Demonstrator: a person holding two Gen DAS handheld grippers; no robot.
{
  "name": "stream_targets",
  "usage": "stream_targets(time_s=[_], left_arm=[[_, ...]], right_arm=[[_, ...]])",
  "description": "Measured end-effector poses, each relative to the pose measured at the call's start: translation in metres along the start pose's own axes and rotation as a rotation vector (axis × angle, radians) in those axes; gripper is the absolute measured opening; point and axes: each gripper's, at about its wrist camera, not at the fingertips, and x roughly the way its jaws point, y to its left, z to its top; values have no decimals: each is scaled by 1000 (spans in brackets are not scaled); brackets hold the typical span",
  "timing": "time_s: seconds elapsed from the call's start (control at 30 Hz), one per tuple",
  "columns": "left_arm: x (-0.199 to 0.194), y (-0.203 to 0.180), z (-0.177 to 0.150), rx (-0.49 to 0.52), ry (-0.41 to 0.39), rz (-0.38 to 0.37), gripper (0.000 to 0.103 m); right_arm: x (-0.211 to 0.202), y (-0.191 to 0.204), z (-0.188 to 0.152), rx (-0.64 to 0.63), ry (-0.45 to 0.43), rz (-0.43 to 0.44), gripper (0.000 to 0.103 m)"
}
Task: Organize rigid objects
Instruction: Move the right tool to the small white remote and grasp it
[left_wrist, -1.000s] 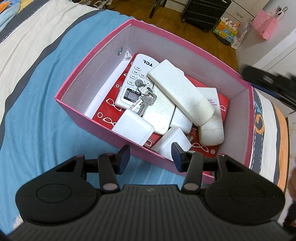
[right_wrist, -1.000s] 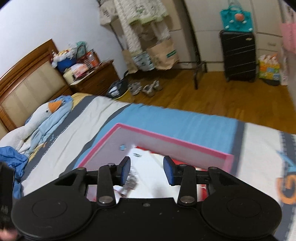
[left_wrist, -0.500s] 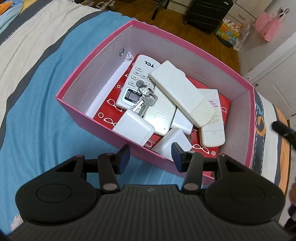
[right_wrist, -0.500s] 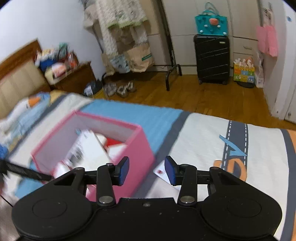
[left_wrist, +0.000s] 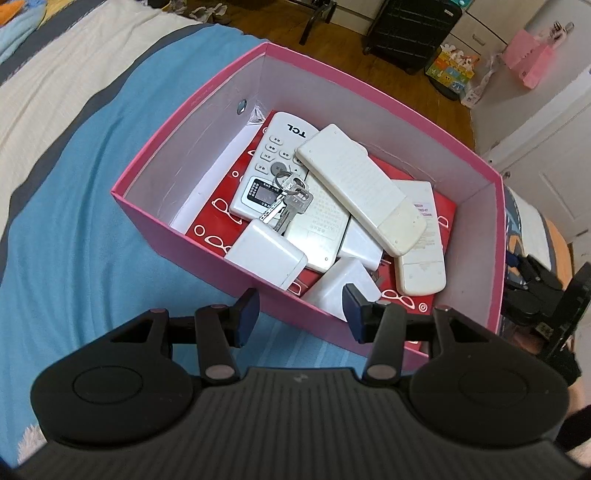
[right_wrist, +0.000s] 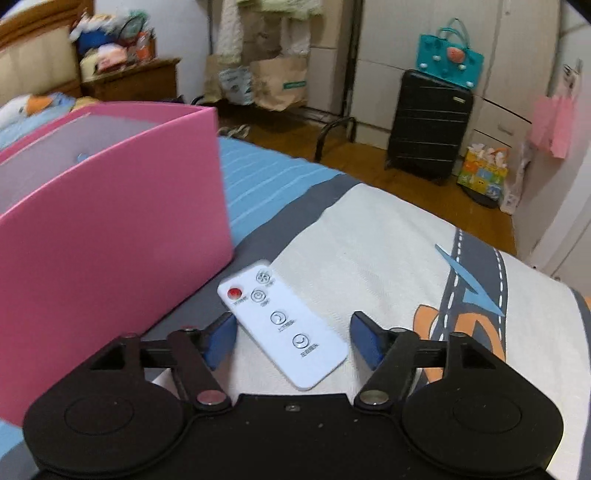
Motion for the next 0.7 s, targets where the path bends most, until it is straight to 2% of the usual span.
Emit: stream_targets(time_s=[0.1, 0.17, 0.2, 0.23, 0.3, 0.33, 0.37, 0.43, 0.47, 0.53, 0.7], left_arm=[[2, 1, 1, -10, 6, -4, 48], [2, 0, 1, -6, 5, 0, 49], [2, 0, 1, -7, 4, 0, 49], [2, 1, 1, -8, 3, 0, 49], [2, 1, 1, -7, 4, -1, 49], [2, 1, 1, -8, 5, 0, 49], [2, 1, 1, -8, 5, 0, 49], [2, 1, 1, -8, 4, -1, 49], [2, 1, 0, -8, 3, -1, 49], [2, 1, 0, -7, 3, -2, 48], [2, 2, 0, -8, 2, -4, 49]], right_arm=[[-3, -2, 2, 25, 22, 9, 72], [-7, 2, 5, -7, 61, 11, 61], [-9, 2, 7, 0, 94, 28, 51], [-11, 2, 11, 20, 138, 43, 48], [-17, -2, 16, 105, 280, 24, 48], [-21, -4, 17, 148, 328, 29, 46], [-29, -4, 17, 171, 344, 74, 46], [-39, 0, 16, 175, 336, 167, 46], [-41, 2, 15, 162, 324, 164, 49], [-41, 11, 16, 94, 287, 102, 61], [-16, 21, 8, 38, 225, 34, 61]])
